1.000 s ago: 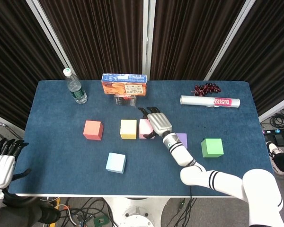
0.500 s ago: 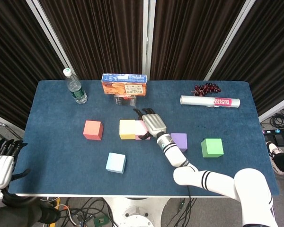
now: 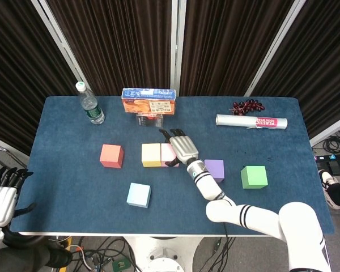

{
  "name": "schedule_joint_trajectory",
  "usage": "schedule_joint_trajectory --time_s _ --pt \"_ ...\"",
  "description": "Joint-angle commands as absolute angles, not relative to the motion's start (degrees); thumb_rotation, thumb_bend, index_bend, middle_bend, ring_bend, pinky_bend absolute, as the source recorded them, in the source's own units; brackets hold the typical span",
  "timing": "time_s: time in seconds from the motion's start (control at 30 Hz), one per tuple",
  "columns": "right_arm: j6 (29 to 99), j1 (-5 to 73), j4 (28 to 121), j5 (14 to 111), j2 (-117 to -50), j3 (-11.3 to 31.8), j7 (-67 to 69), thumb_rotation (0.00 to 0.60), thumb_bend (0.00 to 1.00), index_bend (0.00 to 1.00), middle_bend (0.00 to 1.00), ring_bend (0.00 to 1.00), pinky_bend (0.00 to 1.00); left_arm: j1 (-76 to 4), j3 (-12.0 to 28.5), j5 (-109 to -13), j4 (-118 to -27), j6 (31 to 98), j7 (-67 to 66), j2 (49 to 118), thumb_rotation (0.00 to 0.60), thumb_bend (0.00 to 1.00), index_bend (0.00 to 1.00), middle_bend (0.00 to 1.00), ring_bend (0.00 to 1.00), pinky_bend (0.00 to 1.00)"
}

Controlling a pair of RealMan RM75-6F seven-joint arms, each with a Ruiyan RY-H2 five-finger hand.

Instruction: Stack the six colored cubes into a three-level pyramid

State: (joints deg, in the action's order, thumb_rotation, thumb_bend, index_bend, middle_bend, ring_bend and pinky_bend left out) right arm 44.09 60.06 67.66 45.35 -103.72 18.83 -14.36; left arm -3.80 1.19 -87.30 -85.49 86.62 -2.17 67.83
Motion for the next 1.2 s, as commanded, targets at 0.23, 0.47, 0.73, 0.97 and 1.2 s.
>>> schedule_joint_trajectory --time_s 0.23,0.47,0.73,0.97,1.2 --pt "43.9 60.2 66.8 45.3 -104.2 18.8 -14.4 0.600 0.12 0.02 0.42 0.06 0.00 -3.8 1.2 -87.2 -85.7 86.5 -2.5 67.8 0.600 0.00 0.23 0.18 0.12 0.07" --pt "44.0 60.3 67.3 45.3 -104.7 19.0 -14.6 0.600 0.12 0.02 0.42 0.06 0.00 -3.8 1.2 -87.3 -85.7 86.5 -2.5 67.7 0.600 0.00 0.23 0.18 0.12 0.07" --pt "45.1 60.6 68.2 44.2 -105.0 19.2 -16.2 0.600 0.12 0.02 0.42 0.06 0.00 -3.6 1.1 -87.4 -85.6 86.8 -2.2 67.7 0.600 0.00 0.23 0.18 0.12 0.07" --pt "45.3 60.9 68.3 42.7 -105.2 19.5 -17.3 0.600 0.12 0.02 0.42 0.06 0.00 -3.7 1.1 -87.5 -85.3 86.7 -2.0 67.9 0.600 0.00 0.23 0.18 0.12 0.07" --pt "45.2 61.1 68.4 41.9 -105.5 19.6 -17.7 0.600 0.12 0.02 0.42 0.06 0.00 -3.7 1.1 -87.4 -85.1 86.7 -1.6 67.9 0.600 0.00 0.23 0.18 0.12 0.07"
